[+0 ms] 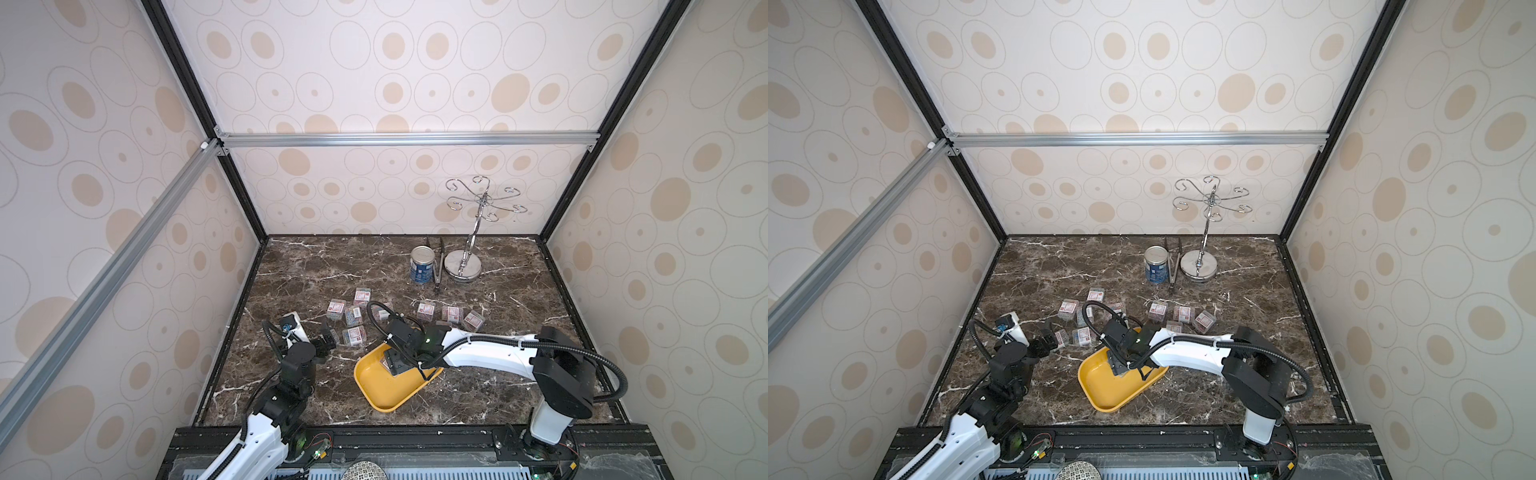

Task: Take the paper clips out of the storage box
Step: Move the boxed paper clips to the storage box, then pick up the boxed paper clips from the storage box.

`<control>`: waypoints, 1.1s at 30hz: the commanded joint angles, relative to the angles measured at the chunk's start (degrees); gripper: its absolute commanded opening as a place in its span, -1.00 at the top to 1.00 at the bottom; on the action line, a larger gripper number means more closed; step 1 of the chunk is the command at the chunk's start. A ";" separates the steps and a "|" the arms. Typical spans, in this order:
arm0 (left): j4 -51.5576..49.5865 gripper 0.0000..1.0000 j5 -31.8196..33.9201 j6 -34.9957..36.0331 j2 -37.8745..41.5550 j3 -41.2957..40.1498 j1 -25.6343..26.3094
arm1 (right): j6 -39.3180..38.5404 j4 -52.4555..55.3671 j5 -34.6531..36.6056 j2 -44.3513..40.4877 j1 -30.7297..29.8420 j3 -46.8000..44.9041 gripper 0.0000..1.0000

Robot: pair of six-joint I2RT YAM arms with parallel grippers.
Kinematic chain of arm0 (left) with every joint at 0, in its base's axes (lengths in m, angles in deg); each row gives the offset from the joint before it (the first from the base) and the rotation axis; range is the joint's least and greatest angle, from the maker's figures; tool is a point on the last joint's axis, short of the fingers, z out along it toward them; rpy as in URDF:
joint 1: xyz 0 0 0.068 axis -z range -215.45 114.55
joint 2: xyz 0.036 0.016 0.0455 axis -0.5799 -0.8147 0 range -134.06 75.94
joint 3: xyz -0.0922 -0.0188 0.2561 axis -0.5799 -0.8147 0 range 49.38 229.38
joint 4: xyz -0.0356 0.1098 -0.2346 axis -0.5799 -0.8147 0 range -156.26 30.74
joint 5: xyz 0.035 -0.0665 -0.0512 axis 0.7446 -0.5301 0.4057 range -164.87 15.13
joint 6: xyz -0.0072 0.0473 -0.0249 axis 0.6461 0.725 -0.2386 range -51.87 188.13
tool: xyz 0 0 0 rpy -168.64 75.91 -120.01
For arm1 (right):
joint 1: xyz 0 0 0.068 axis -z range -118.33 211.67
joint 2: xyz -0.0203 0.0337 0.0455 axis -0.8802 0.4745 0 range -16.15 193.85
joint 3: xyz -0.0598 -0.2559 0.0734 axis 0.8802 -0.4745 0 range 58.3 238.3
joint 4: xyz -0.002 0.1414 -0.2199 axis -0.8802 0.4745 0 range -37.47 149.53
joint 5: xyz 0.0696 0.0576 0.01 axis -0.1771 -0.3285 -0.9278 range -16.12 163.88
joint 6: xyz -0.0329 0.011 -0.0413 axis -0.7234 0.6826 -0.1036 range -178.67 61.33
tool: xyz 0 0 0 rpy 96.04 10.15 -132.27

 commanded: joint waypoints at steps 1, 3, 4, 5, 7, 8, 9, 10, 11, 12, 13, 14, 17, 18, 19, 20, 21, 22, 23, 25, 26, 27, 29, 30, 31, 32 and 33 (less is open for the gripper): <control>0.18 -1.00 1.02 -0.82 -0.05 0.45 -0.14 | -1.46 -0.32 0.11 -1.42 -1.47 -0.59 -0.58; 0.06 -1.00 0.85 -0.82 0.06 0.44 -0.15 | -2.56 0.38 1.63 -0.70 -2.94 -0.32 -0.62; 0.03 -1.00 0.89 -0.82 0.18 0.35 -0.17 | -3.12 0.69 2.03 -0.12 -3.42 -0.07 -0.62; -0.06 -1.00 1.00 -0.82 0.27 0.35 -0.20 | -3.44 1.02 1.99 0.60 -3.75 0.03 -0.62; -0.14 -1.00 1.08 -0.91 0.47 0.35 -0.12 | -5.28 -0.53 0.52 1.66 -3.83 -0.74 -0.61; -0.07 -1.00 1.06 -0.92 0.47 0.27 -0.15 | -6.01 -1.34 0.65 2.11 -3.78 -1.37 -0.61; -0.01 -1.00 0.96 -0.87 0.40 0.26 -0.12 | -6.47 -1.91 1.59 2.61 -3.85 -1.81 -0.61; 0.06 -1.00 0.96 -0.92 0.33 0.32 -0.09 | -7.01 -2.16 2.49 3.14 -3.85 -1.78 -0.62; -0.01 -1.00 0.88 -0.91 0.27 0.35 -0.16 | -7.72 -2.37 3.38 3.75 -3.82 -1.77 -0.62; 0.03 -1.00 0.77 -0.91 0.29 0.35 -0.18 | -8.25 -2.84 3.69 4.45 -3.81 -1.60 -0.62; 0.06 -1.00 0.72 -0.91 0.23 0.35 -0.14 | -8.65 -3.14 3.79 5.03 -3.84 -1.44 -0.61; 0.02 -1.00 0.61 -0.84 0.27 0.35 -0.12 | -9.03 -3.67 3.69 5.82 -3.83 -1.12 -0.59; -0.15 -1.00 1.09 -0.92 0.29 0.35 -0.19 | -9.34 -2.50 4.02 8.32 -3.78 1.05 -0.51; -0.16 -1.00 1.18 -0.85 0.35 0.35 -0.16 | -9.46 -2.06 4.45 9.03 -3.77 1.69 -0.48; -0.16 -1.00 1.11 -0.94 0.24 0.35 -0.14 | -9.63 -1.85 4.62 9.57 -3.76 2.14 -0.47; -0.16 -1.00 1.11 -0.93 0.25 0.35 -0.14 | -9.94 -1.85 4.73 10.06 -3.76 2.48 -0.44; -0.09 -1.00 1.19 -0.93 0.27 0.35 -0.14 | -10.07 -1.79 4.80 10.49 -3.72 2.78 -0.40; -0.05 -1.00 1.10 -0.91 0.29 0.35 -0.13 | -10.09 -1.88 4.85 10.75 -3.74 2.95 -0.38; -0.07 -1.00 0.98 -0.94 0.18 0.35 -0.09 | -10.09 -1.91 4.82 11.05 -3.76 3.10 -0.34; -0.07 -1.00 0.80 -0.96 0.27 0.36 -0.13 | -9.96 -2.04 4.49 11.24 -3.74 3.15 -0.24; -0.07 -1.00 0.82 -0.96 0.26 0.35 -0.14 | -9.76 -2.10 4.46 11.24 -3.70 3.15 -0.22; -0.07 -1.00 0.82 -0.91 0.38 0.35 -0.13 | -9.57 -1.93 4.28 11.24 -3.77 3.15 -0.18; -0.07 -1.00 1.12 -0.98 0.48 0.26 -0.14 | -9.28 -1.20 4.34 10.91 -3.77 3.49 -0.12; -0.03 -1.00 1.26 -1.00 0.41 0.26 -0.14 | -9.25 -0.74 4.64 10.57 -3.77 3.50 -0.10; 0.00 -1.00 1.22 -1.00 0.42 0.26 -0.14 | -9.17 -0.34 4.90 10.13 -3.76 3.50 -0.08; 0.08 -1.00 1.12 -0.94 0.33 0.26 -0.12 | -9.00 -0.06 5.16 9.44 -3.68 3.45 -0.05; 0.15 -1.00 1.01 -0.91 0.16 0.35 -0.18 | -8.83 0.14 5.20 8.42 -3.77 3.21 -0.03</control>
